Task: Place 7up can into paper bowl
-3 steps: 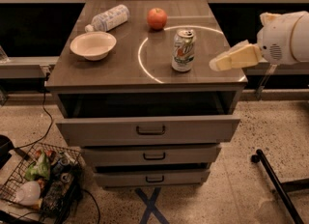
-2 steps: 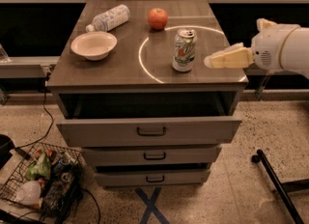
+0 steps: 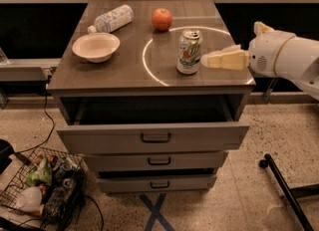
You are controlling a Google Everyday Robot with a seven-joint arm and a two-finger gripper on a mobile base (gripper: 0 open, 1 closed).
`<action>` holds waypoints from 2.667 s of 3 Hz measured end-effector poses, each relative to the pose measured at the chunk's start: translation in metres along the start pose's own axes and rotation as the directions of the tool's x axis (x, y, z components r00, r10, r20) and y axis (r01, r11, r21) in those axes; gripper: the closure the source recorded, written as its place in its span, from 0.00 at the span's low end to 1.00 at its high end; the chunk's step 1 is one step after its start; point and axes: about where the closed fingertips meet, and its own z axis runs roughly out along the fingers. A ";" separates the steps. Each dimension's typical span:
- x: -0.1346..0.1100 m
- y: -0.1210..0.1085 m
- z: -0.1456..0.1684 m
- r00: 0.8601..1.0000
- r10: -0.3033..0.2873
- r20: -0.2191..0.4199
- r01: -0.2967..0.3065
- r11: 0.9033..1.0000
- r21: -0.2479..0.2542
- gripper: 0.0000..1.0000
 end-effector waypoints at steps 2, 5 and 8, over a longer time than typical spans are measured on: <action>0.014 0.025 0.044 0.987 0.114 0.109 -0.102 0.988 -0.112 0.00; 0.015 0.048 0.094 0.967 0.159 0.201 -0.111 0.967 -0.230 0.00; 0.006 0.060 0.111 0.966 0.124 0.226 -0.061 0.962 -0.267 0.65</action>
Offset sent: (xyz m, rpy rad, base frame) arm 0.0379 0.0619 -0.0508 0.2826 -0.0066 0.1609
